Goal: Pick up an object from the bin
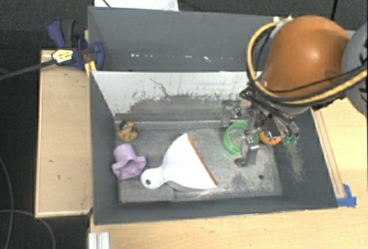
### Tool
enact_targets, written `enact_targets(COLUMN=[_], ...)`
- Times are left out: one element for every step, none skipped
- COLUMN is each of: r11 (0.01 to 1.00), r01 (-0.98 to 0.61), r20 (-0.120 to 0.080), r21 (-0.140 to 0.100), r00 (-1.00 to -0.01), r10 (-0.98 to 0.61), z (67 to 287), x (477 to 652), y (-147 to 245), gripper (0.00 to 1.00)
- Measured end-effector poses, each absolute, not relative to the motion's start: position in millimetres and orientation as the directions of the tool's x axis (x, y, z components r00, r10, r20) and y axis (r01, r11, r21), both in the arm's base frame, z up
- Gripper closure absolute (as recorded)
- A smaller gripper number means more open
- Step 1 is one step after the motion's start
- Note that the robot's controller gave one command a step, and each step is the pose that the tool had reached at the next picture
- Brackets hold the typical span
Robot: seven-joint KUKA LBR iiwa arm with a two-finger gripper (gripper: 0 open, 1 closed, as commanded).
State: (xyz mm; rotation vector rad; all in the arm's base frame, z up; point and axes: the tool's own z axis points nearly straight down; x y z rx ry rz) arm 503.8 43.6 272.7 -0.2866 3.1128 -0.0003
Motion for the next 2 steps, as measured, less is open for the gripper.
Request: enact_targets(r11=[0.986,0.97], r01=[-0.167,-0.243], r20=[-0.008,-0.003], r21=[0.0,-0.002], r00=[-0.986,-0.97], r10=[-0.167,-0.243], z=[202.7,160.7], x=[513.8,516.4], y=[41.3,82.5], gripper=[0.0,0.0])
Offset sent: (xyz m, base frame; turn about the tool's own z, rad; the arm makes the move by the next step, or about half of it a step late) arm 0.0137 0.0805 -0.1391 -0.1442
